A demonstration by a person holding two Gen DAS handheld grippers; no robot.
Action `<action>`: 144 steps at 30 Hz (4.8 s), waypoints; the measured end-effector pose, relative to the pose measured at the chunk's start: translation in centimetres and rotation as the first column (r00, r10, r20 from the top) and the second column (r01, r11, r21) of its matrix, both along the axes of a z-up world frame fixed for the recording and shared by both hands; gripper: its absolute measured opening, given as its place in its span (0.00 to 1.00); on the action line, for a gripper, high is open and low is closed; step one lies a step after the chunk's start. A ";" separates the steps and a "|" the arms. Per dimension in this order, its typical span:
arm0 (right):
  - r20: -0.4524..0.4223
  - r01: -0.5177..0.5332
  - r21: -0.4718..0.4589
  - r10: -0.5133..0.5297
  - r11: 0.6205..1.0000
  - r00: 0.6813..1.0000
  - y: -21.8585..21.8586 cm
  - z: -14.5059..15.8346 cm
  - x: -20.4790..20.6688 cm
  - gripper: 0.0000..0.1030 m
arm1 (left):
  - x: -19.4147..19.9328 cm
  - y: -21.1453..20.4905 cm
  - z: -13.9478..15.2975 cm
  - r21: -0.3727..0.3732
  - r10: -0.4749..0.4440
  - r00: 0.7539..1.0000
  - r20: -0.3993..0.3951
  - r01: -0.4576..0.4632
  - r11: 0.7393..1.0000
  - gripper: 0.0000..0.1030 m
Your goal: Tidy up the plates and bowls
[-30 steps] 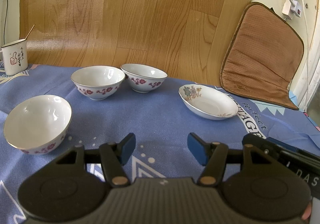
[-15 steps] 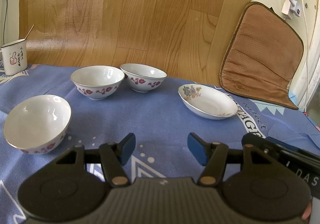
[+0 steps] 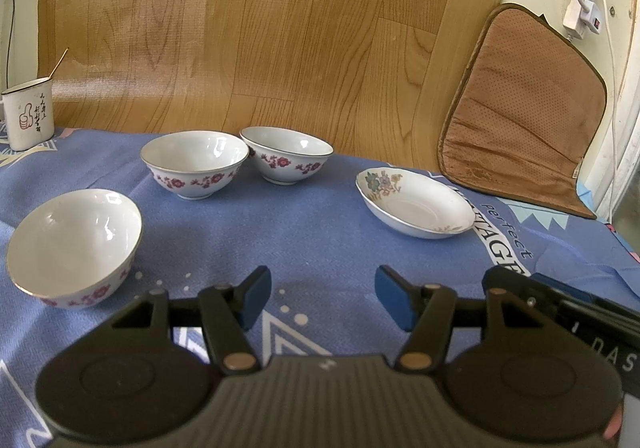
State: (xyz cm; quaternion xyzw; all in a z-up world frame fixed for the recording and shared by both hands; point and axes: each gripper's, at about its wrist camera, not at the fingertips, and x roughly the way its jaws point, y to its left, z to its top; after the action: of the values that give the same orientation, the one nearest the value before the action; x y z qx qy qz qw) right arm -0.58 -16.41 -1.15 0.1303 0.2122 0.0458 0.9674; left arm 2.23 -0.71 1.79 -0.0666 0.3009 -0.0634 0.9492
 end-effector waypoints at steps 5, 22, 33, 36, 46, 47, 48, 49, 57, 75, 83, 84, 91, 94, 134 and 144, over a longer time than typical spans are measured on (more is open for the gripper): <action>0.000 0.000 0.000 0.000 1.000 1.000 0.0 0.0 0.0 0.54 | 0.0 0.0 0.0 0.000 0.000 1.000 0.000 0.000 1.000 0.57; 0.000 0.000 0.000 0.000 1.000 1.000 0.0 0.0 0.0 0.54 | 0.0 0.0 0.0 0.000 -0.001 1.000 0.000 0.001 1.000 0.57; 0.001 0.001 0.001 -0.001 1.000 1.000 0.0 0.0 0.0 0.54 | 0.0 0.0 0.0 0.001 -0.002 1.000 0.000 0.002 1.000 0.57; 0.001 0.001 0.001 -0.001 1.000 1.000 0.0 0.0 0.0 0.54 | 0.0 0.0 0.0 0.001 -0.002 1.000 0.000 0.002 1.000 0.57; 0.001 0.003 0.001 -0.003 1.000 1.000 -0.1 -0.1 -0.1 0.54 | 0.0 0.0 0.0 -0.002 -0.002 1.000 0.000 0.002 1.000 0.57; 0.001 0.003 0.001 -0.003 1.000 1.000 0.0 -0.1 -0.1 0.54 | 0.0 0.0 0.0 -0.003 0.000 1.000 -0.001 0.000 1.000 0.57; 0.000 0.003 0.001 -0.003 1.000 1.000 0.0 0.0 0.0 0.54 | 0.0 0.0 0.0 -0.005 0.001 1.000 -0.002 -0.001 1.000 0.57; -0.001 0.004 0.000 -0.004 1.000 1.000 0.1 0.0 0.0 0.54 | 0.0 0.0 0.0 -0.009 0.001 1.000 -0.003 -0.001 1.000 0.57; -0.012 0.017 0.017 -0.017 1.000 1.000 0.0 0.4 0.3 0.54 | 0.2 0.7 -0.1 -0.049 0.012 1.000 -0.017 -0.013 0.999 0.57; -0.226 0.101 0.138 -0.068 0.985 0.972 -3.7 0.8 12.7 0.40 | 0.7 1.4 -0.3 -0.089 0.035 0.999 -0.023 -0.037 0.995 0.57; -0.256 0.066 0.115 -0.035 0.991 0.966 -3.0 0.2 12.8 0.14 | 0.9 2.2 -0.3 -0.119 0.061 0.998 -0.023 -0.064 0.991 0.57; -0.254 0.063 0.122 -0.031 0.991 0.967 -3.1 0.4 12.3 0.13 | 0.8 2.3 -0.2 -0.122 0.065 0.998 -0.021 -0.067 0.990 0.57; -0.254 -0.002 0.214 0.057 0.977 0.965 -3.0 0.9 6.6 0.13 | 0.7 2.9 -0.1 -0.149 0.066 0.998 -0.014 -0.067 0.987 0.57; -0.264 -0.040 0.223 0.100 0.974 0.959 -2.7 0.7 3.8 0.13 | 0.5 2.8 -0.1 -0.167 0.039 0.999 -0.008 -0.039 0.985 0.60; -0.184 -0.069 0.381 0.148 0.922 0.972 -3.5 -2.1 -1.7 0.15 | 0.0 1.9 -0.7 -0.188 -0.103 0.994 -0.030 0.095 0.978 0.61; -0.160 -0.075 0.387 0.147 0.919 0.976 -3.6 -2.4 -1.9 0.16 | 0.0 1.9 -0.7 -0.188 -0.104 0.994 -0.030 0.097 0.977 0.61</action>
State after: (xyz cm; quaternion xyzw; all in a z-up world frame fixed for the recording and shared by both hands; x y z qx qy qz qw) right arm -2.51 -20.02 -3.54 0.3062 0.2957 0.1285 0.8957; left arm 2.24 1.24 1.06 -0.1412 0.3156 -0.1378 0.9282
